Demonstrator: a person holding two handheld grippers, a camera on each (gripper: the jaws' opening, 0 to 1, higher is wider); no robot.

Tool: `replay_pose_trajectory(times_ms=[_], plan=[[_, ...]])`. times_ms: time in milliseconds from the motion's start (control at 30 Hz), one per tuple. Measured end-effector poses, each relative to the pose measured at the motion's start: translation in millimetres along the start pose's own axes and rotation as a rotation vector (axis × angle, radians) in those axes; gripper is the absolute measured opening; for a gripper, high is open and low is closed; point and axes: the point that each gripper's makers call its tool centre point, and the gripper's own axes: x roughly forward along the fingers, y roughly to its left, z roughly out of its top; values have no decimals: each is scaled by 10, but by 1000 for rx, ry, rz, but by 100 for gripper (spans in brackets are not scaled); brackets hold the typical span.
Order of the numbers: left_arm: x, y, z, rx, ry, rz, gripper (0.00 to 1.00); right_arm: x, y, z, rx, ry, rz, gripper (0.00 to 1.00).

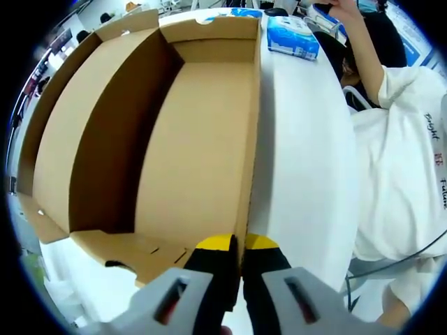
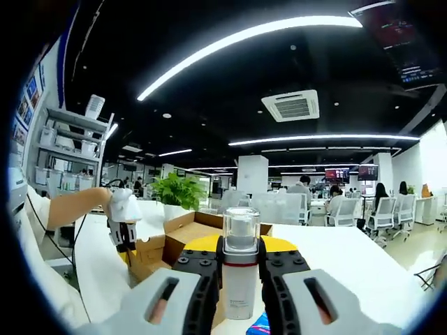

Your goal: Operate the shoe box by opening the lid, removing the specified soft item, and placing it in the target area until the item is outside and the box remains undamaged.

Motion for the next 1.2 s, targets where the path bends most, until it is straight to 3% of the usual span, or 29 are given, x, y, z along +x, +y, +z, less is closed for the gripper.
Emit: replay_pose_trajectory(times_ms=[400,633,967,1200], plan=[[3,-73,-16,2,-2,-2,2,-238,-295,-140,-7,30,-82,19],[11,-154,-19,6,-6,1,2,-590,-568,-181,-10,29,-171,19],[11,-38,-16,-5,15,-18,2,-905,-746,-220,-63,8,-226,19],[8,14,-14,-9,15,-17,2,-1000,-790,-293,-23,-29,-237,19]])
